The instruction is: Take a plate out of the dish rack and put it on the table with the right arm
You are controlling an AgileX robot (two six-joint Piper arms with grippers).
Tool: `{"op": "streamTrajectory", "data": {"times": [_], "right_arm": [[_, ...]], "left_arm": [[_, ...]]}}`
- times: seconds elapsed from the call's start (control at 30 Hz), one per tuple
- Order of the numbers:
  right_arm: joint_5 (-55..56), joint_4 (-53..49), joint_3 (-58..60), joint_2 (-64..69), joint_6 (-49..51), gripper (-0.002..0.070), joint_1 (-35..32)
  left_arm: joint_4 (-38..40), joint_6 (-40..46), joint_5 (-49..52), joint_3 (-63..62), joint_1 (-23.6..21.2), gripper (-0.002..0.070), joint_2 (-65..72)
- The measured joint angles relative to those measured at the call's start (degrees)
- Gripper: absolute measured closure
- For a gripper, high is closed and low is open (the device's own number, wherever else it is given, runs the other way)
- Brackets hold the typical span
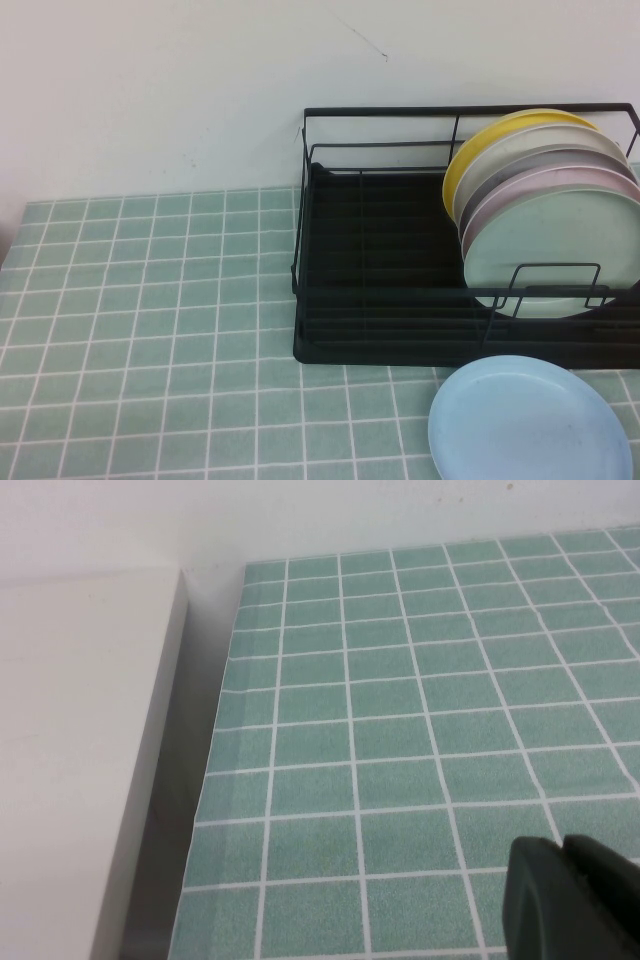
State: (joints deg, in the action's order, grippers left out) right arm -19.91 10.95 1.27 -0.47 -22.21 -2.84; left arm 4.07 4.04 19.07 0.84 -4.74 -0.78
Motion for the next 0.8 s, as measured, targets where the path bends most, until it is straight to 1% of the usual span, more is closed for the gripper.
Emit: {"op": "streamTrajectory", "data": {"times": [0.17, 0.3, 0.53, 0.8], "right_arm": [[0.86, 2.04, 0.12, 0.00, 0.00, 0.0678, 0.00], [3.74, 8.90, 0.34, 0.00, 0.00, 0.0678, 0.00], [11.53, 24.30, 0.34, 0.00, 0.00, 0.0678, 0.00], [13.23, 30.39, 0.34, 0.00, 0.00, 0.0678, 0.00]], "left_arm": [[0.00, 0.00, 0.00, 0.00, 0.00, 0.0678, 0.00], [0.00, -0.13, 0.00, 0.00, 0.00, 0.0678, 0.00], [0.00, -0.13, 0.00, 0.00, 0.00, 0.0678, 0.00], [0.00, -0.13, 0.00, 0.00, 0.00, 0.0678, 0.00]]}}
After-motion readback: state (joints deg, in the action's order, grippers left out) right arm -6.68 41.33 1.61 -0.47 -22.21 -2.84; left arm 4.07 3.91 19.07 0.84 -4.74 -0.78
